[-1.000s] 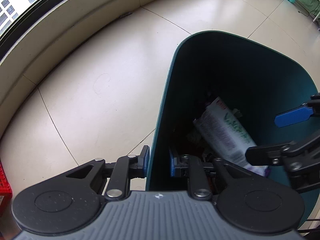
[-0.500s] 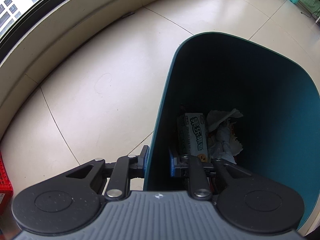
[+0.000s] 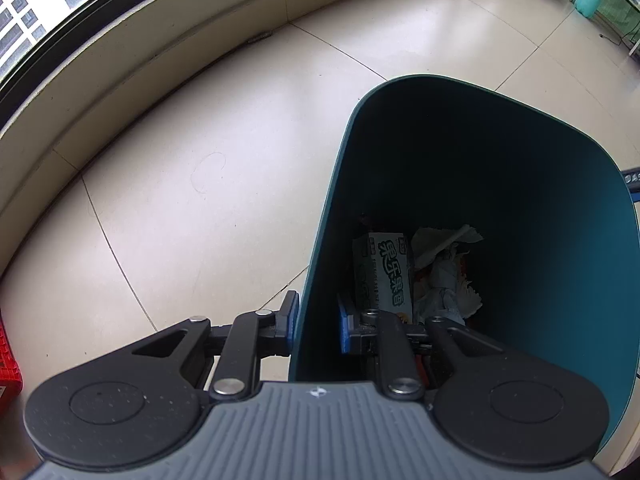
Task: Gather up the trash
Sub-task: 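Lower the right gripper to the clear plastic bag and close it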
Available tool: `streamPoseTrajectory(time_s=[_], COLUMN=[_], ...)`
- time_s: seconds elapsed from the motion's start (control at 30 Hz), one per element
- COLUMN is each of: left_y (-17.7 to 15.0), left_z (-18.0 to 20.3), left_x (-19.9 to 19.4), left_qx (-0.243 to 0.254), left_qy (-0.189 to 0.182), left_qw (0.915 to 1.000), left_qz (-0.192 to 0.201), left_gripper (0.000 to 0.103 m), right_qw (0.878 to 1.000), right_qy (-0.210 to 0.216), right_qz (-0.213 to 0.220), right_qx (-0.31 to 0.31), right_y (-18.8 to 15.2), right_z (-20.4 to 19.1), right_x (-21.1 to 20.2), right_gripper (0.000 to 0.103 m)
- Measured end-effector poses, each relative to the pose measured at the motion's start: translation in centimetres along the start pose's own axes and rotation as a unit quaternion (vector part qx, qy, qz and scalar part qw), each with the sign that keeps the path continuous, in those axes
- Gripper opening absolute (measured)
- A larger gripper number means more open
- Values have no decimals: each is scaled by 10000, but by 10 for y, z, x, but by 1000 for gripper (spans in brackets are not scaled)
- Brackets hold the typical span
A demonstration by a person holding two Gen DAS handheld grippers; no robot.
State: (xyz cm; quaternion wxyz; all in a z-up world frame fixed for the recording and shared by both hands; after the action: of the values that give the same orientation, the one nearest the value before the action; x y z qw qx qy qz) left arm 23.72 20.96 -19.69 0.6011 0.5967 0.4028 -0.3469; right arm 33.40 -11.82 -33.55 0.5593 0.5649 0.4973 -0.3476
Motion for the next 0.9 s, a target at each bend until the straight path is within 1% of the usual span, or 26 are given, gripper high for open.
streamPoseTrajectory(time_s=[0.07,0.13,0.23,0.27,0.33,0.47,0.53,0.57,0.6,0.63,0.67,0.73,0.8,0.9], left_y=[-1,-2,-3,-4,-5,-4,-2,-2,-2,-2,-2,-2,-2,-2], left_z=[0,1,2,3,4,5,5,5,5,5,5,5,5,5], left_x=[0,-1,-1,-1,-2,-1,-1,0,-1,0,-1,0,-1,-1], left_qx=[8,8,13,20,53,38,7,15,17,33,37,24,32,12], left_qy=[24,51,74,81,114,140,148,150,165,175,182,184,185,179], left_qw=[10000,10000,10000,10000,9999,9999,9999,9999,9999,9998,9998,9998,9998,9998], left_qz=[5,0,11,20,36,32,23,22,25,26,27,20,21,16], left_gripper=[19,19,19,19,19,19,19,19,19,19,19,19,19,19], right_qw=[9996,9989,9981,9975,9957,9950,9946,9945,9946,9949,9954,9961,9971,9985], right_qy=[-97,-168,-320,-367,-455,-355,-311,-285,-253,-222,-222,-244,-195,-245], right_qz=[-251,-427,-493,-547,-683,-742,-755,-750,-738,-728,-717,-687,-631,-496], right_qx=[33,66,170,243,430,573,638,672,685,657,595,493,388,34], right_y=[-16,-23,-29,-32,-43,-58,-63,-65,-65,-66,-66,-62,-59,-53], right_z=[6,9,17,27,36,40,41,41,40,39,37,36,32,27], right_x=[29,56,90,97,112,137,142,142,142,141,140,134,126,108], right_gripper=[89,86,85,84,77,74,61,58,53,45,41,20,5,3])
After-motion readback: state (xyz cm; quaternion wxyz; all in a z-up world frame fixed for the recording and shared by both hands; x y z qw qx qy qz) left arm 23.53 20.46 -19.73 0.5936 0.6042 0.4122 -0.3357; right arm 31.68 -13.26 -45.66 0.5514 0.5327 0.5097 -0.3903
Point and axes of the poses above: each gripper's, at about its wrist camera, not at the fingertips, and x roughly the way its jaws point, z to its right, y to its top, the point moved 8 cm from there along x, roughly the way its jaws point, and after that the axes turned 8 degrees about z, right-handed, at the moved point
